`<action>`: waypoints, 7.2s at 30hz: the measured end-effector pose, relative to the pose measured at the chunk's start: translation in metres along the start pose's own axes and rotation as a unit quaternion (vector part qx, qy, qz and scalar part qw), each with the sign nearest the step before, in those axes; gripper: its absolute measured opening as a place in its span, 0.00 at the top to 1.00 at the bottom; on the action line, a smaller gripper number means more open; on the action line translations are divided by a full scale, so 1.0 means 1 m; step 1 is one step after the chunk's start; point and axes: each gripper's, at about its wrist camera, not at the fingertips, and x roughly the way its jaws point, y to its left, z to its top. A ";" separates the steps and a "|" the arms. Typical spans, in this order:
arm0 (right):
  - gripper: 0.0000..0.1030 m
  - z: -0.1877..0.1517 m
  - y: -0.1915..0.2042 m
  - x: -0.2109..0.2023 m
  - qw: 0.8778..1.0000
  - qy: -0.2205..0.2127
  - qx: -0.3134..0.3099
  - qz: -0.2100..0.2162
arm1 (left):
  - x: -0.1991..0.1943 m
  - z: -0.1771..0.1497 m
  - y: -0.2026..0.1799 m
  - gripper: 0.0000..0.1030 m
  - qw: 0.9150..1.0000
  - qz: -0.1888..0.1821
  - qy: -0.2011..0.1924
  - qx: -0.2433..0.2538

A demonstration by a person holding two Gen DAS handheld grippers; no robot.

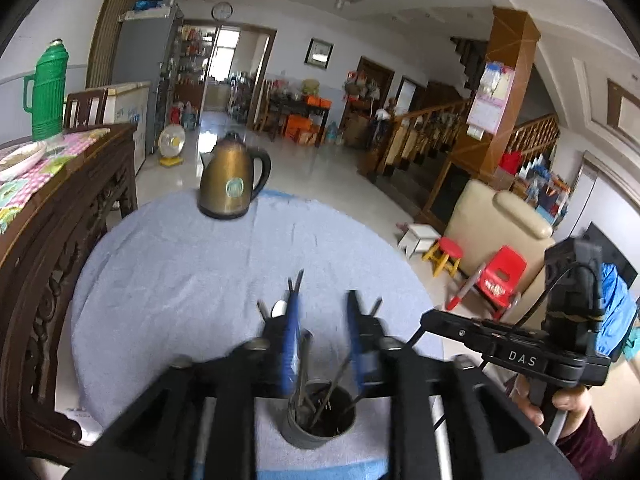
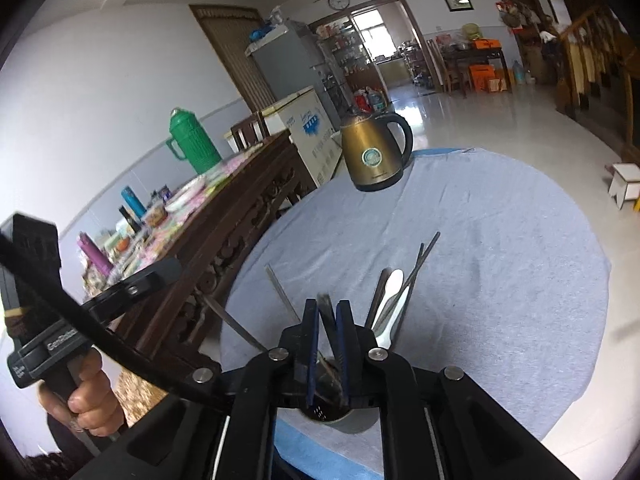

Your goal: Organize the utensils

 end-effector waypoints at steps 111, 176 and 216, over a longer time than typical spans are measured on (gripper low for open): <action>0.71 -0.023 -0.232 0.135 0.973 0.115 0.174 -0.095 | 0.256 -0.078 0.115 0.52 0.957 0.105 0.252 0.095; 0.97 0.004 -0.189 0.085 0.974 -0.046 0.121 -0.185 | 0.201 -0.070 0.138 0.92 0.972 0.107 0.206 0.016; 0.97 -0.045 0.025 0.000 0.976 -0.069 -0.197 -0.063 | 0.001 -0.059 0.021 0.92 0.993 -0.020 0.034 0.107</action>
